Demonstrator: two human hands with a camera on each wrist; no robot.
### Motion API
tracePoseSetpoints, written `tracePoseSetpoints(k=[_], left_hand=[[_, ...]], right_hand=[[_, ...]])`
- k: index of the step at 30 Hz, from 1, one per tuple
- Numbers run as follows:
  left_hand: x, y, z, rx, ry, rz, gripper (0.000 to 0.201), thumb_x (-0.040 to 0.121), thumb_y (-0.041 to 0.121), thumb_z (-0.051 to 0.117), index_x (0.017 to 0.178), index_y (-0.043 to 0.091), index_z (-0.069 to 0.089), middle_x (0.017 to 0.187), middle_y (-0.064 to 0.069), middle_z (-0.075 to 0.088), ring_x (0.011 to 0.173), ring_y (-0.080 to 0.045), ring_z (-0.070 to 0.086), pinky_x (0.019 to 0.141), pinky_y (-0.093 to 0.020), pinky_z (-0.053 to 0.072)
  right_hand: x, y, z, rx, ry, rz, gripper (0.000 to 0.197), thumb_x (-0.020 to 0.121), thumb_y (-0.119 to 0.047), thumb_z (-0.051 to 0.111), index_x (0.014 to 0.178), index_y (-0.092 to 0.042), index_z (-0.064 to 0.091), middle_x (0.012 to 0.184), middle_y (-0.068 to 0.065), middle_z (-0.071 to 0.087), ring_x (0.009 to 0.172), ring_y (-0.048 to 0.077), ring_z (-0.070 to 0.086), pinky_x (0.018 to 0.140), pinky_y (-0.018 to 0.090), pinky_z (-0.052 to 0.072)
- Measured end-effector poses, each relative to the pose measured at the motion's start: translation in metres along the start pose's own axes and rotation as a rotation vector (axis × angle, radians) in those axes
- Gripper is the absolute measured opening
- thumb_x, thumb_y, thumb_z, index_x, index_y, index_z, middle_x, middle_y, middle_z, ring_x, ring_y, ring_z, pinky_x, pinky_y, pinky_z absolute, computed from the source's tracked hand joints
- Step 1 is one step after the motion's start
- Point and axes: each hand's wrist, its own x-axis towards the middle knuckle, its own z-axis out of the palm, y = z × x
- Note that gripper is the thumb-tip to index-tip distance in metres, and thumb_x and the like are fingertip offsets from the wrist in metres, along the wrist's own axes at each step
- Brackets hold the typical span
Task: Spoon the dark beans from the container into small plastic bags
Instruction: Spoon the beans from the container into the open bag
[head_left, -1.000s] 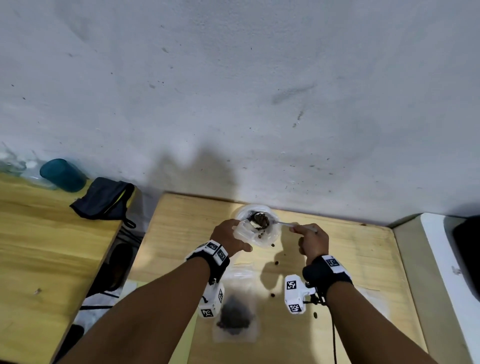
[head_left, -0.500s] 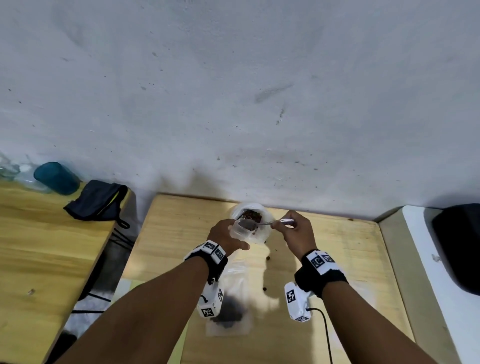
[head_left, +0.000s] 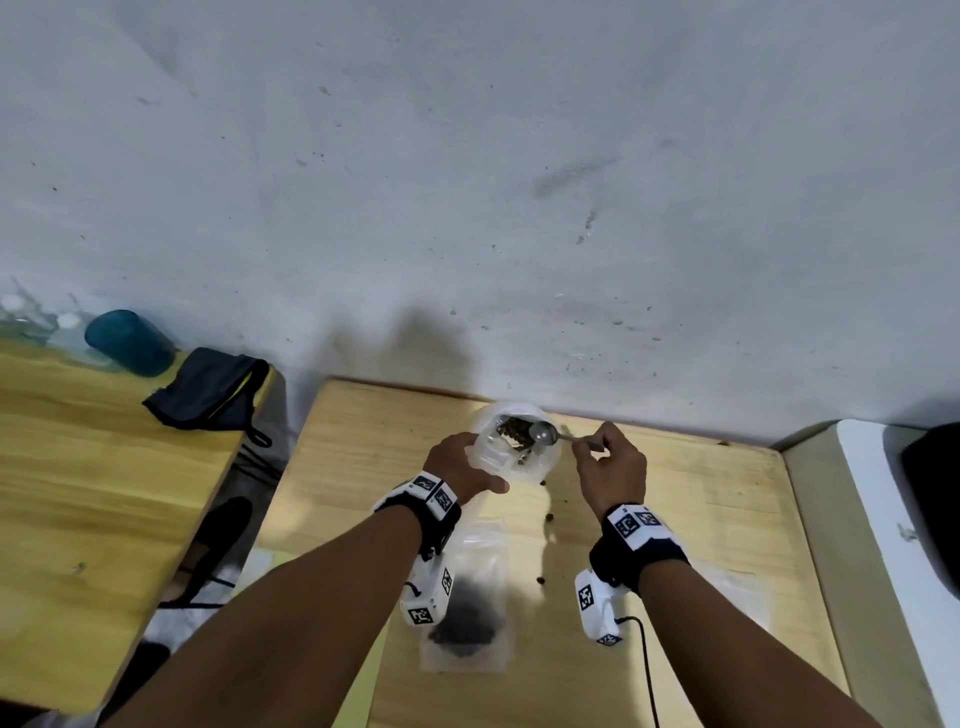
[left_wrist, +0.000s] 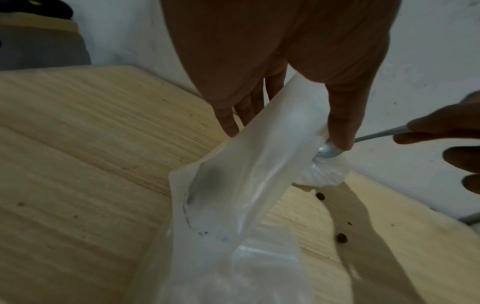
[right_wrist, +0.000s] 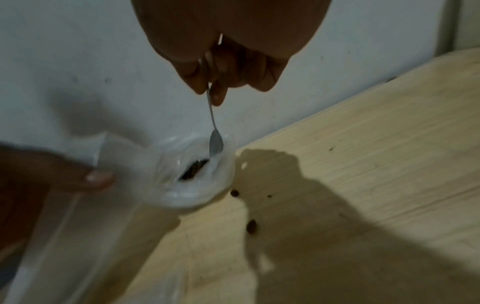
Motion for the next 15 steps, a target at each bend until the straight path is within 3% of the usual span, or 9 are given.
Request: tracePoseSetpoints(k=[3, 6, 9, 12, 15], left_hand=[[0.001, -0.001, 0.001, 0.036, -0.008, 0.020, 0.089, 0.055, 0.029, 0.090, 0.133, 0.019, 0.049, 0.131, -0.002, 0.055, 0.116, -0.020, 0.054, 0.092, -0.027, 0.046], [0.003, -0.003, 0.001, 0.073, -0.004, 0.041, 0.088, 0.055, 0.029, 0.089, 0.132, 0.020, 0.048, 0.131, 0.000, 0.055, 0.115, -0.018, 0.055, 0.090, -0.024, 0.045], [0.006, -0.007, 0.001, 0.100, -0.008, 0.058, 0.088, 0.055, 0.031, 0.090, 0.132, 0.020, 0.048, 0.131, 0.000, 0.054, 0.115, -0.018, 0.055, 0.090, -0.024, 0.044], [0.009, -0.009, 0.001, 0.100, -0.007, 0.061, 0.089, 0.054, 0.031, 0.090, 0.132, 0.020, 0.048, 0.131, 0.001, 0.055, 0.115, -0.018, 0.056, 0.092, -0.026, 0.045], [0.012, -0.009, 0.002, 0.119, -0.008, 0.072, 0.092, 0.054, 0.032, 0.090, 0.134, 0.020, 0.046, 0.135, 0.001, 0.052, 0.119, -0.018, 0.053, 0.097, -0.029, 0.045]], right_hand=[[-0.001, 0.002, 0.014, -0.132, -0.002, -0.007, 0.029, 0.089, -0.028, 0.061, 0.069, -0.023, 0.039, 0.070, 0.004, 0.064, 0.058, 0.032, 0.054, 0.058, 0.032, 0.047], [-0.003, 0.003, 0.026, -0.106, -0.005, 0.030, 0.031, 0.090, -0.028, 0.061, 0.069, -0.022, 0.039, 0.074, 0.005, 0.066, 0.066, 0.034, 0.058, 0.062, 0.035, 0.050], [-0.003, 0.005, 0.036, 0.026, -0.024, 0.100, 0.036, 0.087, -0.021, 0.065, 0.065, -0.022, 0.037, 0.069, 0.006, 0.061, 0.065, 0.028, 0.055, 0.062, 0.032, 0.047], [-0.009, 0.003, 0.044, 0.139, -0.088, 0.170, 0.038, 0.084, -0.012, 0.067, 0.064, -0.017, 0.035, 0.060, 0.000, 0.044, 0.060, 0.020, 0.041, 0.057, 0.028, 0.035], [-0.014, 0.006, 0.050, 0.221, -0.181, 0.294, 0.038, 0.083, -0.010, 0.069, 0.063, -0.015, 0.037, 0.048, -0.013, 0.048, 0.055, 0.010, 0.044, 0.057, 0.025, 0.035]])
